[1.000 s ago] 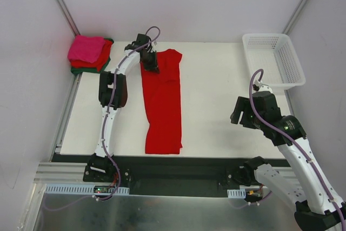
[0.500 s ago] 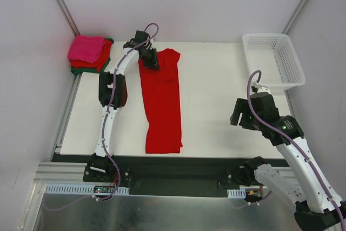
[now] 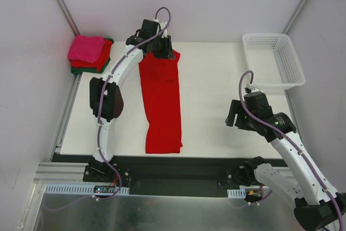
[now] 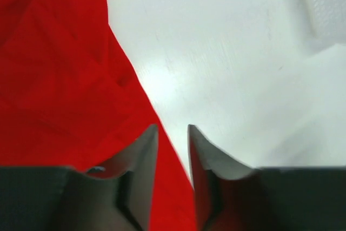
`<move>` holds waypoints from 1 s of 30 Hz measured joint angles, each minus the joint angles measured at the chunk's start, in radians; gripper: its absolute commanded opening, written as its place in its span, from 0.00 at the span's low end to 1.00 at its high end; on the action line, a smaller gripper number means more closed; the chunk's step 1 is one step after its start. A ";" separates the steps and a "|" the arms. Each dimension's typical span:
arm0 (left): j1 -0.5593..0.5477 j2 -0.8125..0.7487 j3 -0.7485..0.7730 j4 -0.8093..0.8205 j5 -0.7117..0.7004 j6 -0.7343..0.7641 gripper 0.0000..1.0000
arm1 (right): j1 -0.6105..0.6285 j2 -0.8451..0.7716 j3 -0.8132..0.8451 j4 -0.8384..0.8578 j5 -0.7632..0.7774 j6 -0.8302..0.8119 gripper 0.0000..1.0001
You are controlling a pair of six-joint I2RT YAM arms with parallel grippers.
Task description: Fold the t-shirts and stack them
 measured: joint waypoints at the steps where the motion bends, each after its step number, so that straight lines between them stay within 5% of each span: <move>1: -0.014 -0.008 -0.011 0.008 -0.005 -0.002 0.00 | 0.000 0.003 -0.002 0.002 -0.004 0.000 0.76; 14: -0.041 0.235 0.030 0.031 -0.165 0.028 0.00 | 0.000 -0.029 -0.006 0.001 -0.008 0.000 0.77; 30: 0.037 0.251 0.056 0.037 -0.210 0.026 0.00 | 0.000 -0.014 -0.022 0.002 -0.009 -0.003 0.77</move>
